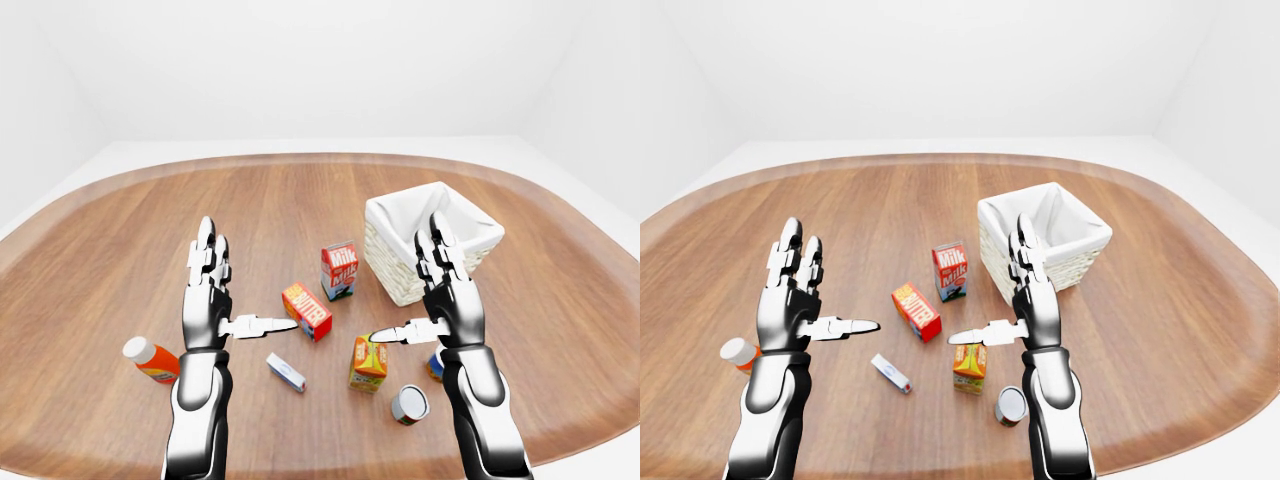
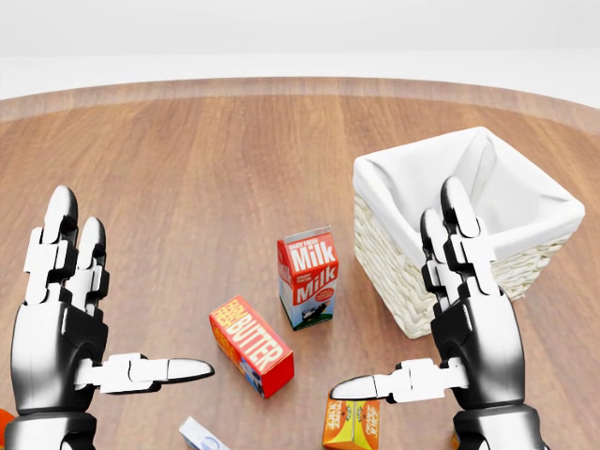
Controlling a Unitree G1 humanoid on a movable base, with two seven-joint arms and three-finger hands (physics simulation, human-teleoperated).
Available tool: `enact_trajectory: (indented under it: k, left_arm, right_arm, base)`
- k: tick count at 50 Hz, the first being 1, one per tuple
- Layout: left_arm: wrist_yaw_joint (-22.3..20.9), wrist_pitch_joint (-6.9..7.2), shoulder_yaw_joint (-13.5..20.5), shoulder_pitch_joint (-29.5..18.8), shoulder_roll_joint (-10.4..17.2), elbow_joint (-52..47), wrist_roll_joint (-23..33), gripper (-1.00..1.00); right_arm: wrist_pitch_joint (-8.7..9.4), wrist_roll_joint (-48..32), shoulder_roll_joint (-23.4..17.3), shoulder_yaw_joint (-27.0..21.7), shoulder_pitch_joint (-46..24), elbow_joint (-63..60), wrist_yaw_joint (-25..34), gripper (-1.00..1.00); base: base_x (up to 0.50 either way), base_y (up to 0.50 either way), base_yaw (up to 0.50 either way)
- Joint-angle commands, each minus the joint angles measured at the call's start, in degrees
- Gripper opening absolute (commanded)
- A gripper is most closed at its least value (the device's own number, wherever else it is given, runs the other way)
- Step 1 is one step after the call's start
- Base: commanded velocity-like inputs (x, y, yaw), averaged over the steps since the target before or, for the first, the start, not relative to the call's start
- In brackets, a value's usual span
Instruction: Pick up the alphabet soup and the tomato sauce, and put them in the basket.
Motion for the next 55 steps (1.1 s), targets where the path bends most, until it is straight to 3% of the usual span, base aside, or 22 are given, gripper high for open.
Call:
enact_trajectory:
  k: [1, 19, 20, 24, 31, 43, 51, 55]
  left_arm:
    - [-0.03, 0.00, 0.04, -0.01, 0.02, 0.20, -0.02, 1.00]
    - [1.00, 0.00, -0.08, -0.48, -0.15, -0.74, -0.17, 1.00]
    - [2.23, 0.80, -0.10, -1.32, -0.41, -0.39, 0.08, 1.00]
    - [2.68, 1.57, -0.30, -1.38, -0.24, -0.70, 0.01, 1.00]
    - [2.75, 1.19, -0.21, -1.43, -0.14, -0.31, -0.09, 1.00]
    - [2.90, 1.51, -0.44, -1.30, -0.19, -0.77, 0.13, 1.00]
    - [2.91, 1.32, -0.34, -1.49, -0.16, -0.32, 0.11, 1.00]
    - [2.95, 1.39, -0.37, -1.55, -0.16, -0.33, 0.16, 1.00]
  right_arm:
    - [0.00, 0.03, 0.04, 0.02, 0.10, -0.25, 0.00, 1.00]
    - [0.00, -0.46, 0.04, 0.07, -0.25, 0.45, -0.44, 1.00]
    - [0.00, -0.48, 0.05, 0.09, -0.22, 0.53, -0.44, 1.00]
    - [0.00, -2.64, 0.32, 2.01, 1.50, 0.68, -1.05, 1.00]
    - [0.00, -5.70, -0.64, 3.12, 6.22, -3.30, -0.63, 1.00]
    - [0.00, -22.80, 0.16, -2.66, 20.92, -22.58, 1.49, 1.00]
    - [0.00, -37.06, 2.90, -5.99, 24.56, -20.58, 1.05, 1.00]
    - [0.00, -42.47, 4.35, -6.21, 25.80, -24.01, 4.19, 1.00]
  base:
    - [0.23, 0.00, 0.00]
    - [0.09, 0.00, 0.00]
    - [0.00, 0.00, 0.00]
    - [0.00, 0.00, 0.00]
    - [0.00, 0.00, 0.00]
    - [0.00, 0.00, 0.00]
    - [0.00, 0.00, 0.00]
    - [0.00, 0.00, 0.00]
